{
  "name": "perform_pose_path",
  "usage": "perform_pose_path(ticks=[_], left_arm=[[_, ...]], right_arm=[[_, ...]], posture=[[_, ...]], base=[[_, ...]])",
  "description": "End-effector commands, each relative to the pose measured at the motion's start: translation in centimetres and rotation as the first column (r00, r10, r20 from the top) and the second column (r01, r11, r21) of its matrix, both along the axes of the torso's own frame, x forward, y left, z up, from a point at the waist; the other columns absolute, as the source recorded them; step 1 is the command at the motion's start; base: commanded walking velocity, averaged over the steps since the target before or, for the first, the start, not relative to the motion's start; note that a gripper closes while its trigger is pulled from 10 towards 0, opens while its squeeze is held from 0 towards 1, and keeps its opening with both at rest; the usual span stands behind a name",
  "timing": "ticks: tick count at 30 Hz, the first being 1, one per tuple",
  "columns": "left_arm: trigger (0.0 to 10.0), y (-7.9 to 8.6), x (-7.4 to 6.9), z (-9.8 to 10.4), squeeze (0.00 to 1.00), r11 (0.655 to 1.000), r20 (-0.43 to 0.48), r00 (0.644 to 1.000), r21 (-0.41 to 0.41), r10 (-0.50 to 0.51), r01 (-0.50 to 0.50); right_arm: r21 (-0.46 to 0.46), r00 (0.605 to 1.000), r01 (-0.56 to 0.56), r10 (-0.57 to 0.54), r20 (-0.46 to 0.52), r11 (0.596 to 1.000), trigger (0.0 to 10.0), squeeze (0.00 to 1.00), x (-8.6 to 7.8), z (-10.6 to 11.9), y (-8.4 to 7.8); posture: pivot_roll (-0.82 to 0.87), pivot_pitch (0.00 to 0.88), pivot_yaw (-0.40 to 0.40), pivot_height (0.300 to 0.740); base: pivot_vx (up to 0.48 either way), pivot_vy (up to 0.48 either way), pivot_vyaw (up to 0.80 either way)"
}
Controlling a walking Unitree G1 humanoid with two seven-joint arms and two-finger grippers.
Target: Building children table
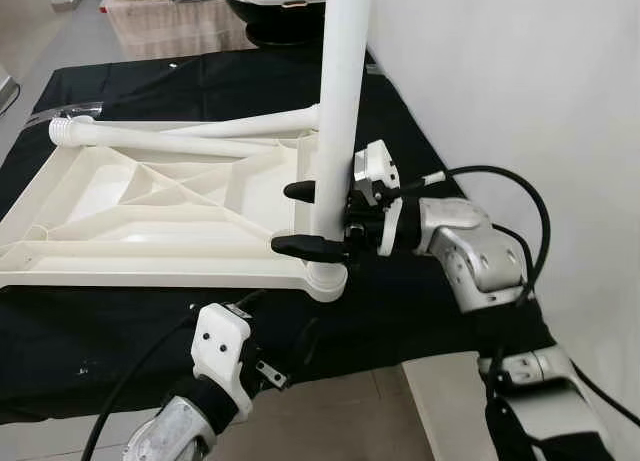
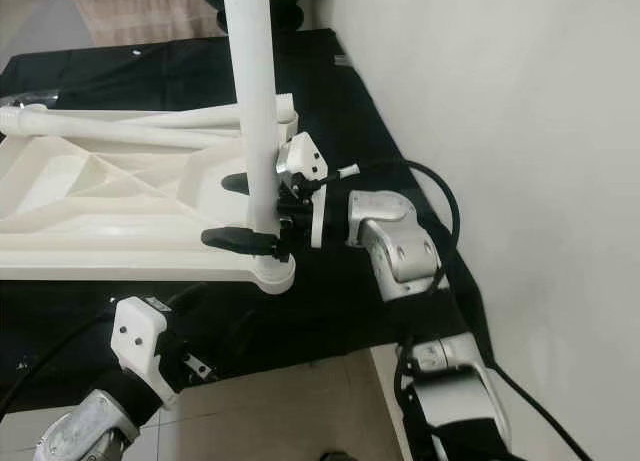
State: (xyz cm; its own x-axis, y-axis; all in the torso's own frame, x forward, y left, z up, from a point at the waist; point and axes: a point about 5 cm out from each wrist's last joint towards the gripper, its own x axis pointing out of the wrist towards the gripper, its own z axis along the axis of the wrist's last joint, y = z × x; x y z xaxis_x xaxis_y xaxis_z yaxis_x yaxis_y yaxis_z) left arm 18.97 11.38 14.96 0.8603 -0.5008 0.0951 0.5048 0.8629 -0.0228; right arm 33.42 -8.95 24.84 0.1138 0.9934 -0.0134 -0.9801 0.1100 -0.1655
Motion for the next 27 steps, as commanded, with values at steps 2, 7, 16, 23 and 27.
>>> perform_pose_path(ticks=[2,7,16,23,27], left_arm=[[10.0,-0.1,-0.5,0.0,0.00,1.000,-0.012,1.000,0.007,-0.012,0.012],[10.0,0.0,-0.6,0.1,0.00,1.000,-0.016,1.000,0.008,-0.013,0.013],[10.0,0.0,-0.7,0.1,0.00,1.000,-0.018,1.000,0.012,-0.012,0.012],[10.0,0.3,-0.7,0.2,0.00,1.000,-0.014,1.000,0.017,-0.003,0.004],[10.0,0.6,-0.3,0.2,0.00,1.000,-0.013,1.000,0.023,-0.003,0.003]], right_arm=[[0.009,0.997,-0.081,0.081,0.011,0.997,0.0,0.00,0.3,0.6,0.1],[0.009,0.995,-0.103,0.103,0.000,0.995,0.0,0.00,0.5,0.6,-0.1],[-0.028,0.997,-0.079,0.079,0.003,0.996,0.0,0.00,0.8,-0.2,-0.3],[-0.139,0.763,0.636,-0.645,-0.037,0.759,0.0,0.00,1.7,-5.0,-1.0],[-0.097,0.441,0.880,-0.875,-0.202,0.466,0.0,0.00,-2.4,-6.7,0.4]], posture=[[0.07,0.192,-0.018,0.740],[0.08,0.199,-0.014,0.740],[0.07,0.203,-0.014,0.740],[0.06,0.210,-0.015,0.740],[0.03,0.201,0.004,0.740]], base=[[0.000,0.000,0.00],[0.000,0.000,0.00],[0.000,0.000,0.00],[0.000,0.000,0.00],[0.000,0.000,0.00]])
